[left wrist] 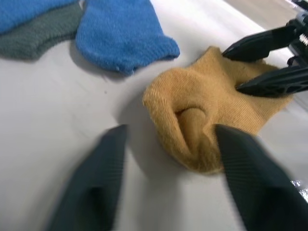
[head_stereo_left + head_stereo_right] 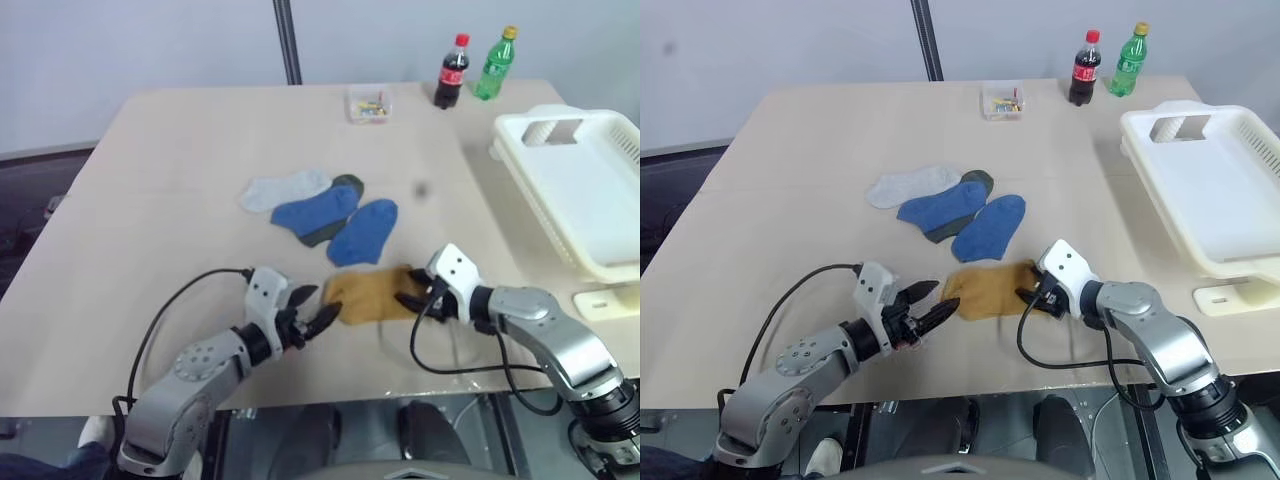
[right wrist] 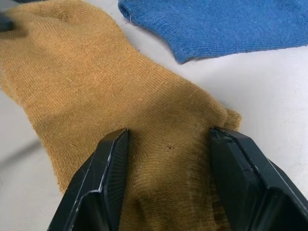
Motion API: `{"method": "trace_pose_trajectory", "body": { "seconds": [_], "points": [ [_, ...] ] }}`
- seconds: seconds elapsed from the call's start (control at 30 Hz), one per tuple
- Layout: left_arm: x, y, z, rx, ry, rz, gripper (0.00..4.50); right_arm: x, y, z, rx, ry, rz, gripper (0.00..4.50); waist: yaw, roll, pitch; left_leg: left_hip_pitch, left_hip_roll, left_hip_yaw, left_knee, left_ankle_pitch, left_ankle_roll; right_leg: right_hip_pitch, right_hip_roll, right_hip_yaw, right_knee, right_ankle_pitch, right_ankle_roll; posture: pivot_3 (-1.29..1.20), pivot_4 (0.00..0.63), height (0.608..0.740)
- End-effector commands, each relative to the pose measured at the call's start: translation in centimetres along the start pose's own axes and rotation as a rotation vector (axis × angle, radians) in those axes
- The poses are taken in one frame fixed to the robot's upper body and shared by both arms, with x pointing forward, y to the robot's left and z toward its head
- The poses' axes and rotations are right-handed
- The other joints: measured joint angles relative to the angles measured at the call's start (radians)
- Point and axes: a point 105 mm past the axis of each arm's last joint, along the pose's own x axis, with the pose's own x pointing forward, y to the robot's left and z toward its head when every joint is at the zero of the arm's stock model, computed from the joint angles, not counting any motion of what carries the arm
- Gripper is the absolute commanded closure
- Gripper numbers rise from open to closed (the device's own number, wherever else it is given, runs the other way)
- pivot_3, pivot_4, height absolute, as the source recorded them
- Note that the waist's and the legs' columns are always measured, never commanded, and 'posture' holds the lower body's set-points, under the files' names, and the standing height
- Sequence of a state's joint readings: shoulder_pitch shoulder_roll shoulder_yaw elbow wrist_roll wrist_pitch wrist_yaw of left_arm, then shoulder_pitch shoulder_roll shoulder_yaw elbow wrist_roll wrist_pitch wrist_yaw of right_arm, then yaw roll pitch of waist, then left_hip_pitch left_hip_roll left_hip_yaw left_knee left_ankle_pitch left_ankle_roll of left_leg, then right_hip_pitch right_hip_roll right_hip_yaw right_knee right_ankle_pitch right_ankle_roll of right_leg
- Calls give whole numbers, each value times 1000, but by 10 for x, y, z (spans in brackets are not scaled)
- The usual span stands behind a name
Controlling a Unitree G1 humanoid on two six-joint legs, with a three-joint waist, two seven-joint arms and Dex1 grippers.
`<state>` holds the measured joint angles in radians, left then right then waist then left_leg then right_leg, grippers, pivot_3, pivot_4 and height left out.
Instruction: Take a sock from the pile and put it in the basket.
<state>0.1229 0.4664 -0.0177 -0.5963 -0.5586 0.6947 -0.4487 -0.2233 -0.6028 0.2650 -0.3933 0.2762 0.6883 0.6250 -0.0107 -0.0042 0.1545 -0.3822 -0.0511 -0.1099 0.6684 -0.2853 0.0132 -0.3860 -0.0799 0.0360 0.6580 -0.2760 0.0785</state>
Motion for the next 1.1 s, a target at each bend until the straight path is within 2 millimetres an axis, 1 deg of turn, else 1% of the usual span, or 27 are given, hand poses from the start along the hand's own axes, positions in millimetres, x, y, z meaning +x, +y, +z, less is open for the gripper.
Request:
{"method": "trace_pose_trajectory", "body": {
  "seconds": [0.03,0.07,0.13,0.2,0.33,0.47,0.53,0.73,0.8,0.83,0.93,1.03,1.1],
  "points": [
    [-12,-9,-3,-106,27,-91,22,-4,-6,-5,3,21,-41,1730,-1,0,0,0,0,0,0,0,0,0,0,0,0,0,0,0,150,740],
    [-16,-13,-8,-180,58,-129,22,-4,-8,-4,2,18,-47,1730,-2,0,0,0,0,0,0,0,0,0,0,0,0,0,0,0,150,740],
    [-21,-20,-14,-273,109,-188,22,-3,-8,-3,4,16,-50,1730,-1,0,0,0,0,0,0,0,0,0,0,0,0,0,0,0,150,740],
    [-21,-25,-16,-363,136,-223,22,-2,-8,-4,6,18,-48,1730,1,0,0,1,0,0,0,-1,2,0,0,0,0,0,0,0,150,740],
    [-13,-23,-21,-383,197,-201,22,0,-5,-2,7,13,-38,1730,-1,0,0,2,0,0,0,-1,2,0,0,0,1,0,0,0,150,740],
    [-2,-24,-26,-481,222,-205,22,0,-4,0,5,7,-40,1730,-1,0,-1,2,0,0,0,0,0,0,0,0,1,0,0,0,150,740],
    [3,-24,-31,-490,247,-189,22,1,-4,0,3,5,-41,1730,0,0,-1,2,0,0,0,0,0,1,0,0,1,0,0,0,150,740],
    [17,-22,-32,-513,244,-197,22,1,-2,3,8,-11,-39,1730,1,2,-3,3,0,0,0,0,0,2,0,0,1,0,0,0,150,740],
    [21,-25,-28,-463,227,-243,22,1,0,3,4,-8,-30,1730,1,2,-4,4,0,0,0,0,0,2,0,0,1,0,0,0,150,740],
    [22,-25,-26,-469,210,-262,22,0,0,3,3,-6,-26,1730,1,3,-4,4,-1,0,0,0,0,2,0,0,1,0,0,0,150,740],
    [27,-17,-21,-472,153,-262,22,-4,-3,2,-3,6,-33,1730,2,3,-4,4,-1,0,0,1,-1,2,0,0,1,0,0,0,150,740],
    [30,-20,-2,-470,39,-318,22,-6,-5,2,-10,10,-39,1730,3,3,-4,3,-1,0,0,0,-1,2,0,0,0,0,0,0,150,740],
    [29,-26,7,-454,-9,-365,22,-7,-4,3,-9,7,-39,1730,3,2,-4,3,-1,0,0,0,-1,2,0,0,0,0,0,0,150,740]
  ]
}}
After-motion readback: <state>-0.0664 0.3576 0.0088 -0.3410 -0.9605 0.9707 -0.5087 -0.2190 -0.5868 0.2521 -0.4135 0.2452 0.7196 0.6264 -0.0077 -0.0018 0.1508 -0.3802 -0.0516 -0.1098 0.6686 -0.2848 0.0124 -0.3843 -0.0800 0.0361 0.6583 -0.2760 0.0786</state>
